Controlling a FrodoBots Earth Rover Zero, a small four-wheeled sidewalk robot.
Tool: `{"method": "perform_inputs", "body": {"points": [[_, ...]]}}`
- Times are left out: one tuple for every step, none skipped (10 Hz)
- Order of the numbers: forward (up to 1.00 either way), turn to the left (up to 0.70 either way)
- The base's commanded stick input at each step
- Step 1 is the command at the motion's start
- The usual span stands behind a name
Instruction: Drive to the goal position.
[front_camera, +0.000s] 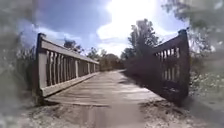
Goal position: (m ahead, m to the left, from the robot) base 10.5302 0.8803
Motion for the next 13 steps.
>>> {"method": "perform_inputs", "body": {"points": [[0.85, 0.0], [0.85, 0.0], [0.85, 0.0], [0.85, 0.0], [0.85, 0.0], [0.85, 0.0], [0.85, 0.0], [0.85, 0.0], [0.85, 0.0], [0.85, 0.0], [0.85, 0.32], [0.85, 0.34], [0.85, 0.34]]}}
